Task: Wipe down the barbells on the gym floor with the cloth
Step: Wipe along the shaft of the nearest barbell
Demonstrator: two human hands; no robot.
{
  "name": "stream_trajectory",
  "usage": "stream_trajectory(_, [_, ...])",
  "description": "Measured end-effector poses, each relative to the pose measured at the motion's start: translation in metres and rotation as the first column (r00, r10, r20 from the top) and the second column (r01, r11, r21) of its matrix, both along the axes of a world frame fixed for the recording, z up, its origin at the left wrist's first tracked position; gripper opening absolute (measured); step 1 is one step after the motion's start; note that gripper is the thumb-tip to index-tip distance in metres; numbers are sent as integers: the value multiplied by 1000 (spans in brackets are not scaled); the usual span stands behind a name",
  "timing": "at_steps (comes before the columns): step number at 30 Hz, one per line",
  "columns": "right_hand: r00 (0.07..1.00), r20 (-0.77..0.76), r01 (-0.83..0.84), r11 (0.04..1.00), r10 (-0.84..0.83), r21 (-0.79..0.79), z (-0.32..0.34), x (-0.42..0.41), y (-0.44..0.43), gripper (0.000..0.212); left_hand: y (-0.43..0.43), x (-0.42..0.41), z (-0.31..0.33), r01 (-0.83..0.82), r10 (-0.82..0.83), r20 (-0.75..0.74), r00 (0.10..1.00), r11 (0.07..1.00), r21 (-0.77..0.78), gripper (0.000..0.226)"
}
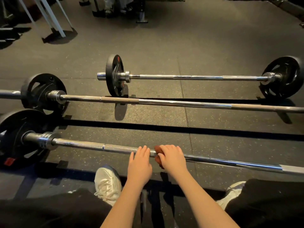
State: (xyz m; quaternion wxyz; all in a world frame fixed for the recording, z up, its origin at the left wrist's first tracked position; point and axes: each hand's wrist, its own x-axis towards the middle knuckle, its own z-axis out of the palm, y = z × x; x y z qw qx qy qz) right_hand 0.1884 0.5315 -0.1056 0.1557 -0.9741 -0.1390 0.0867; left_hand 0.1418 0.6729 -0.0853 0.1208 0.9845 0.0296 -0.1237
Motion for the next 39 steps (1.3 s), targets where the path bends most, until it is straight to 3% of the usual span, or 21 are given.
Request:
stream_trajectory(3, [963, 102, 244, 969, -248, 46, -10, -29, -22, 20, 0, -6, -9, 21, -22, 32, 999, 1000, 10, 61])
stream_trajectory(5, [945, 90, 309, 947, -316, 83, -8, -30, -9, 23, 1, -6, -14, 28, -28, 109, 994, 1000, 3, 57])
stream_trajectory(11, [998, -7, 58, 994, -57, 95, -1, -2, -5, 25, 1, -2, -40, 76, -80, 221, 972, 997, 26, 60])
stream_trajectory(17, [933, -34, 359, 926, -357, 115, -3, -11, -35, 24, 5, 26, -14, 240, -243, -1, 970, 955, 176, 55])
stream_trajectory(22, [992, -37, 128, 980, -124, 150, 6, -16, -3, 27, 9, 49, -2, 341, -326, -103, 940, 914, 220, 40])
stream_trajectory(25, [963, 31, 261, 957, -267, 131, 2, -19, -37, 20, 7, 66, -1, 392, -342, -236, 909, 894, 215, 32])
stream_trajectory(28, [915, -12, 399, 901, -403, 170, 5, -27, -47, 20, -1, 87, -2, 467, -376, -357, 855, 857, 217, 34])
stream_trajectory(33, [952, -97, 302, 936, -289, 179, 6, -19, -56, 21, -21, 109, -6, 543, -388, -565, 729, 830, 131, 41])
stream_trajectory(36, [948, -92, 318, 923, -305, 218, 4, -20, -67, 18, -25, 111, -5, 518, -377, -588, 715, 851, 85, 38])
stream_trajectory(39, [919, -83, 393, 894, -384, 214, 1, -24, -58, 22, -26, 104, -8, 545, -426, -467, 775, 824, 153, 26])
